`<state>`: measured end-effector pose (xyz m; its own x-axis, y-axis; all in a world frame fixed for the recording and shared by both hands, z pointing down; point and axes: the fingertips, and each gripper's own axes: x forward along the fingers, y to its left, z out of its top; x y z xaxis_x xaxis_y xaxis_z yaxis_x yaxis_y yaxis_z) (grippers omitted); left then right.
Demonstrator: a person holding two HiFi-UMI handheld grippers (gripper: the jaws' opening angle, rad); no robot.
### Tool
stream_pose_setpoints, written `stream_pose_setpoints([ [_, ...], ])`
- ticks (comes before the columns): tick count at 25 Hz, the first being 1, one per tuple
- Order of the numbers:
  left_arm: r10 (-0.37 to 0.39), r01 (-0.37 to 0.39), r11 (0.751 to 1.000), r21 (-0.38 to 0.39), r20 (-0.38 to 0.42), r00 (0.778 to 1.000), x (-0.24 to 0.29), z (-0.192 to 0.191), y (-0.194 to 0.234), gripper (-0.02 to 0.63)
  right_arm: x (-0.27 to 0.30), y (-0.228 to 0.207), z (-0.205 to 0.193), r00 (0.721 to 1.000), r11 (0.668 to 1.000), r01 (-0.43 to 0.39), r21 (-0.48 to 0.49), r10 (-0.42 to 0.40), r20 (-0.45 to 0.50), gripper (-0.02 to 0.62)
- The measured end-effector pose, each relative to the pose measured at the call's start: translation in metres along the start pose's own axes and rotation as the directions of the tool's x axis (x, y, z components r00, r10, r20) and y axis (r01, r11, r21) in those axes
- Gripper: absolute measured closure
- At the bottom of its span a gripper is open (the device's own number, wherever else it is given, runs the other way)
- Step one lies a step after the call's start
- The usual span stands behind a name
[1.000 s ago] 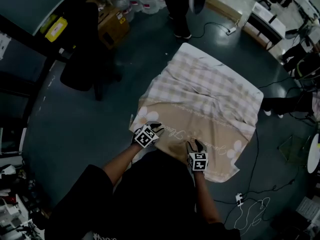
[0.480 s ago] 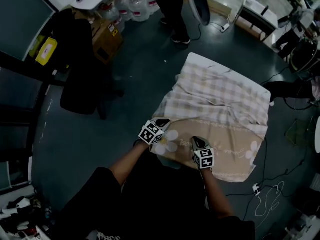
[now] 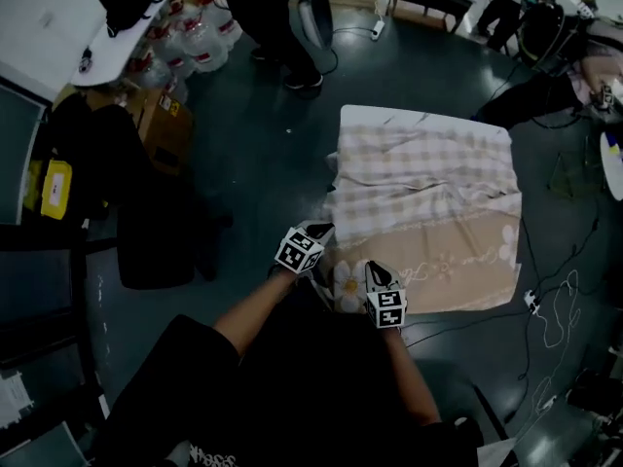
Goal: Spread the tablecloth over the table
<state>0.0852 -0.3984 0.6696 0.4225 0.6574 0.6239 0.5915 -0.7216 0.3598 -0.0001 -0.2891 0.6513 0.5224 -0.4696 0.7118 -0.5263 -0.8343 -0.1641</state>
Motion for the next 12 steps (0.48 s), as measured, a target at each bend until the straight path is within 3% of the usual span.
stream_pose_setpoints([
  [5, 0.079, -0.078, 0.997, 0.024, -0.003, 0.997, 0.004, 0.025, 0.034, 0.586, 0.004, -0.016, 0.010, 0.998, 0.999, 0.022, 0.037, -0.024, 0.055, 0.565],
  [8, 0.126, -0.125, 0.989, 0.082, -0.003, 0.992, 0.003, 0.044, 0.053, 0.586, 0.008, -0.019, 0.006, 0.999, 0.999, 0.021, 0.047, -0.024, 0.044, 0.565],
  [12, 0.122, -0.121, 0.984, 0.134, -0.004, 0.993, 0.020, 0.075, 0.075, 0.586, 0.015, -0.025, 0.002, 0.998, 0.996, 0.056, 0.071, -0.057, 0.011, 0.565],
])
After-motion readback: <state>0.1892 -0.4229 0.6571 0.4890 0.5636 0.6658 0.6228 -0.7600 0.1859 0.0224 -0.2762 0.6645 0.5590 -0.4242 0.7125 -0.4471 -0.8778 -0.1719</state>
